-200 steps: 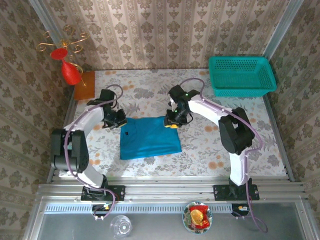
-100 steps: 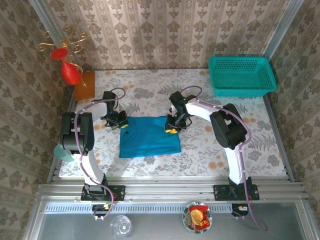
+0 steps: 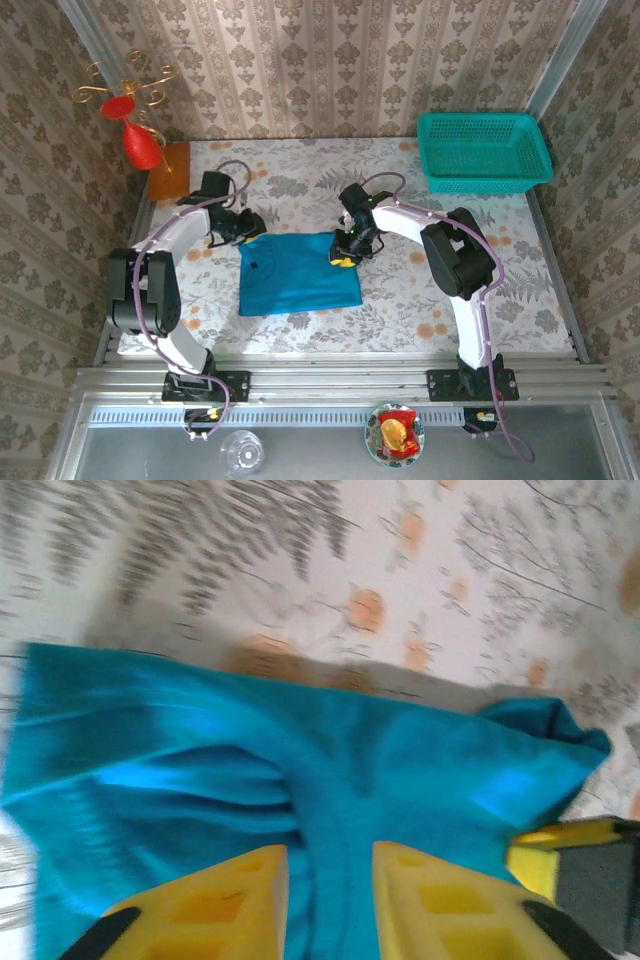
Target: Fold the inside-out t-shirt
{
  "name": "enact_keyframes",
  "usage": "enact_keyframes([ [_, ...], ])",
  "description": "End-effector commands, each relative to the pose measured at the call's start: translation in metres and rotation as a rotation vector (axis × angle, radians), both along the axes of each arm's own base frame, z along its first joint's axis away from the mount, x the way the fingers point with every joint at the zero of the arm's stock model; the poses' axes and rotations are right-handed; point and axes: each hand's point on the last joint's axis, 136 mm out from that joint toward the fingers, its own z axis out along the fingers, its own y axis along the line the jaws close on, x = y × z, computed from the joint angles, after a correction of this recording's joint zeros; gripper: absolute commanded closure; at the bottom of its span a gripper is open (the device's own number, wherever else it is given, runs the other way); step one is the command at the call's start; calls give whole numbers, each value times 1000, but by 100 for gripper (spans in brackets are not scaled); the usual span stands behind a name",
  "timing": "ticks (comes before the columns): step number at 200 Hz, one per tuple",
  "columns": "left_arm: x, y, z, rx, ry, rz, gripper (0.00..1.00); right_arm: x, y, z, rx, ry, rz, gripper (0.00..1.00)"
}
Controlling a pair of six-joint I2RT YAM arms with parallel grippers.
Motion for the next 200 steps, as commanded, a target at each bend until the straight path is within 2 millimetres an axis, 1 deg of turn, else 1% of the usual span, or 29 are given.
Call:
enact_keyframes([
  [1, -19, -26, -10, -129, 79, -23, 67, -12, -11, -7, -47, 46, -17, 73],
  [16, -23, -33, -17, -152, 98, -25, 67, -12, -11, -8, -49, 46, -15, 73],
  [37, -31, -36, -29, -142, 134, -34, 67, -13, -11, -9, -46, 49, -14, 73],
  [64, -37, -33, -41, -114, 169, -32, 64, -13, -10, -9, -42, 50, -14, 73],
  [83, -40, -25, -45, -61, 180, -22, 63, -13, -10, -9, -43, 50, -13, 73],
  [102, -39, -27, -43, -69, 172, -26, 61, -14, -10, -10, -43, 53, -12, 73],
  [127, -40, -30, -46, -68, 189, -39, 58, -14, -10, -11, -43, 56, -15, 73],
  [146, -41, -35, -46, -93, 193, -53, 57, -14, -11, -11, -43, 55, -13, 73],
  [158, -40, -39, -45, -114, 190, -56, 59, -14, -10, -10, -39, 54, -14, 73],
  [182, -38, -42, -39, -142, 172, -49, 65, -15, -10, -10, -39, 54, -16, 73],
  [200, -38, -42, -34, -148, 162, -48, 65, -15, -11, -10, -39, 55, -18, 73],
])
